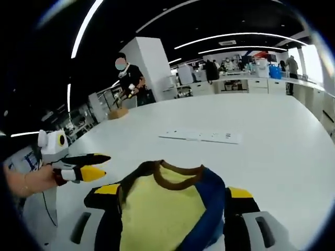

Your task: Fold the garment on the visible template until the final outline fits inside the template.

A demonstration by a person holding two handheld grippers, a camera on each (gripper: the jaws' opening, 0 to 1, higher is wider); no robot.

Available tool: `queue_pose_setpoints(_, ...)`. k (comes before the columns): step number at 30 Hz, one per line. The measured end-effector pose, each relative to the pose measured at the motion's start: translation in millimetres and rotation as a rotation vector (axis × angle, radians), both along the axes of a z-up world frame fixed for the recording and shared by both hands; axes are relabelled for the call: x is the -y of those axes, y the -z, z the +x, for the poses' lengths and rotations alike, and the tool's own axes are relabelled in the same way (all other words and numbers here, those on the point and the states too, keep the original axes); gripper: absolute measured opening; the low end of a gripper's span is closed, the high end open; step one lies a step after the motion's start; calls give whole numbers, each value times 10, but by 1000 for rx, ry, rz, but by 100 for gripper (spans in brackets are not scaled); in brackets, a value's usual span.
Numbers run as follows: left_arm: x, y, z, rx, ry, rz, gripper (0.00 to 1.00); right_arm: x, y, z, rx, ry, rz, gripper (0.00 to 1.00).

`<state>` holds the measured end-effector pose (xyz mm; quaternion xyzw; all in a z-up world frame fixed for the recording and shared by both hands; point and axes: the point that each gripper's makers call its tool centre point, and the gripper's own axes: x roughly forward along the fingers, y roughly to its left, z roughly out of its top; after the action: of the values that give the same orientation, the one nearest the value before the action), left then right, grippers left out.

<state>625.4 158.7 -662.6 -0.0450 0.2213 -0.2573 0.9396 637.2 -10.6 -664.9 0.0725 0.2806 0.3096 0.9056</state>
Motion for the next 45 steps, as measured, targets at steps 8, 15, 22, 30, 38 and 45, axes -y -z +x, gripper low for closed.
queue_pose_setpoints(8, 111, -205, -273, 10, 76, -13, 65, -52, -84, -409, 8, -98, 4, 88)
queue_pose_setpoints(15, 234, -260, -511, 9, 131, -27, 66, -66, -21, -797, 19, -149, -33, 91)
queue_pose_setpoints(22, 341, -205, -772, 11, 151, 4, 64, -88, -33, -1064, 14, -153, -1, 91)
queue_pose_setpoints(30, 484, -22, -1042, -16, 179, 17, 59, -84, -11, -1370, -9, -135, 39, 88)
queue_pose_setpoints(38, 567, 65, -1243, -27, 210, 56, 54, -24, 68, -1578, -30, -108, 52, 85)
queue_pose_setpoints(45, 662, 175, -1425, -52, 227, 65, 45, 49, 247, -1735, -33, -75, 14, 78)
